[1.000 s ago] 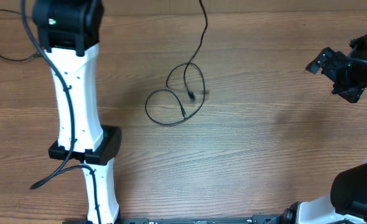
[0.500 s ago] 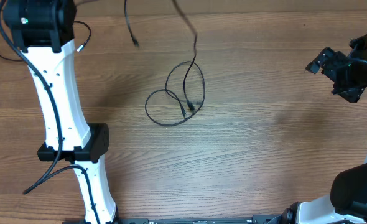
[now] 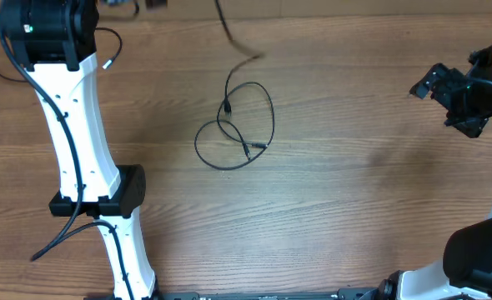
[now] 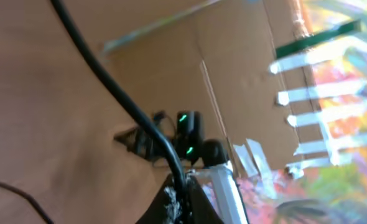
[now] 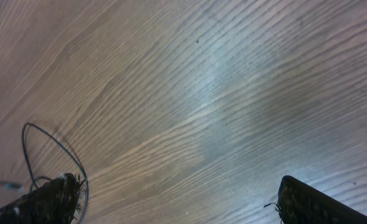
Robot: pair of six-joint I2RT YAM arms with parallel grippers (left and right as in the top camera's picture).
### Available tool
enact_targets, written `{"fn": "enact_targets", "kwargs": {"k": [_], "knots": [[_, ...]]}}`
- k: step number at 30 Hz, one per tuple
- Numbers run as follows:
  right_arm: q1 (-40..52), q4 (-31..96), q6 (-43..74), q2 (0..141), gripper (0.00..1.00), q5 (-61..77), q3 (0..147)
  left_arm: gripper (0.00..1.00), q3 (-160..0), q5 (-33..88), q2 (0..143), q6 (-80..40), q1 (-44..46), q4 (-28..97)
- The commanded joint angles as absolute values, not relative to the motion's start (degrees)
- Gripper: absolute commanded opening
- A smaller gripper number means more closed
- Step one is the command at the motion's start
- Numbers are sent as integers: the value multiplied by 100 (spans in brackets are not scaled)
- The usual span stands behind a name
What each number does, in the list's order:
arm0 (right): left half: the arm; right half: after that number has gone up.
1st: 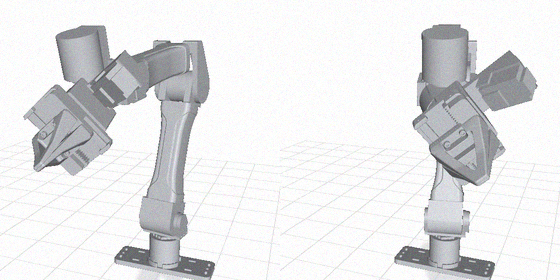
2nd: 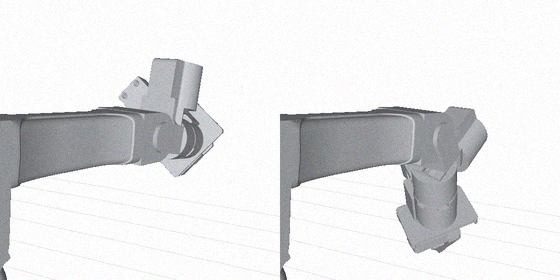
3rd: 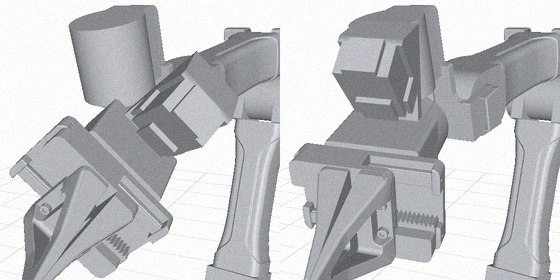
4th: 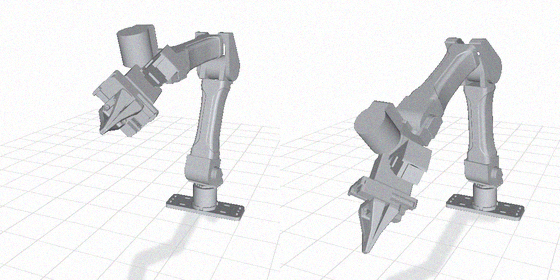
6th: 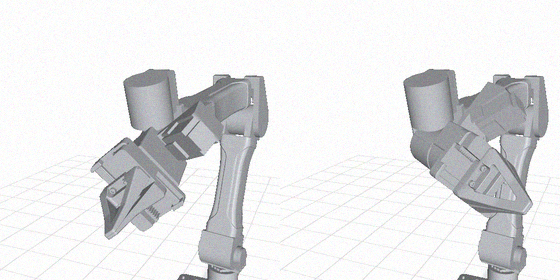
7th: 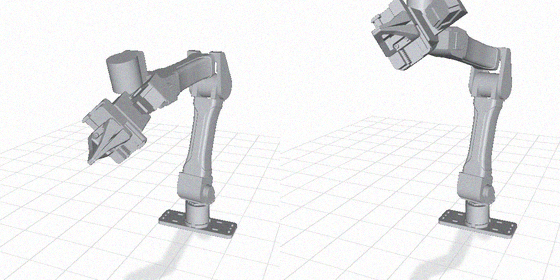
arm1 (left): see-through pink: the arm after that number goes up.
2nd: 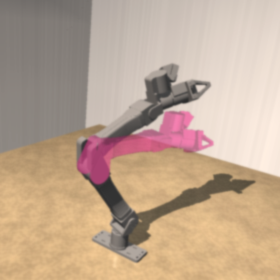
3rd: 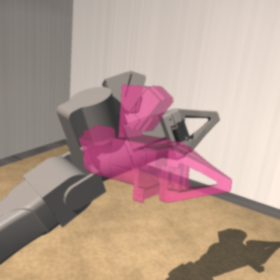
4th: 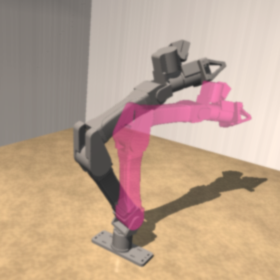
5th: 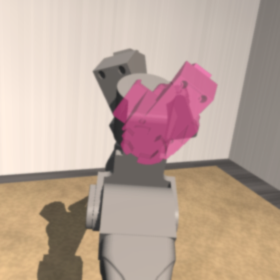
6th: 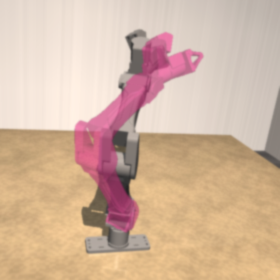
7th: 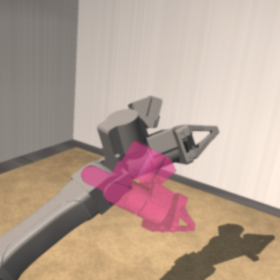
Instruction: Untangle cables
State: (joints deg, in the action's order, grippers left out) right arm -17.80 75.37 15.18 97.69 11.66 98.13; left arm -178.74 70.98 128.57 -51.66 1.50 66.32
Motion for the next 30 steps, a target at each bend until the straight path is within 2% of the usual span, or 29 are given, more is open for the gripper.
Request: {"fn": "enact_targets", "kwargs": {"k": [1,5,8,13,23,30], "knots": [[-1776,7513,1494,9780,100,1164,9826,4,-17898,6584,12814,-3208,180,8169],[-1776,7513,1494,9780,100,1166,9826,4,-17887,4836,12814,-2375,189,9682],[-1776,7513,1494,9780,100,1164,9826,4,-17858,4740,12814,-1546,237,9679],[-1776,7513,1494,9780,100,1164,9826,4,-17856,4163,12814,-1734,255,9679],[-1776,7513,1494,9780,100,1166,9826,4,-17458,904,12814,-1732,246,9679],[-1776,7513,1494,9780,100,1164,9826,4,-16416,-137,12814,-1651,193,9679]]}}
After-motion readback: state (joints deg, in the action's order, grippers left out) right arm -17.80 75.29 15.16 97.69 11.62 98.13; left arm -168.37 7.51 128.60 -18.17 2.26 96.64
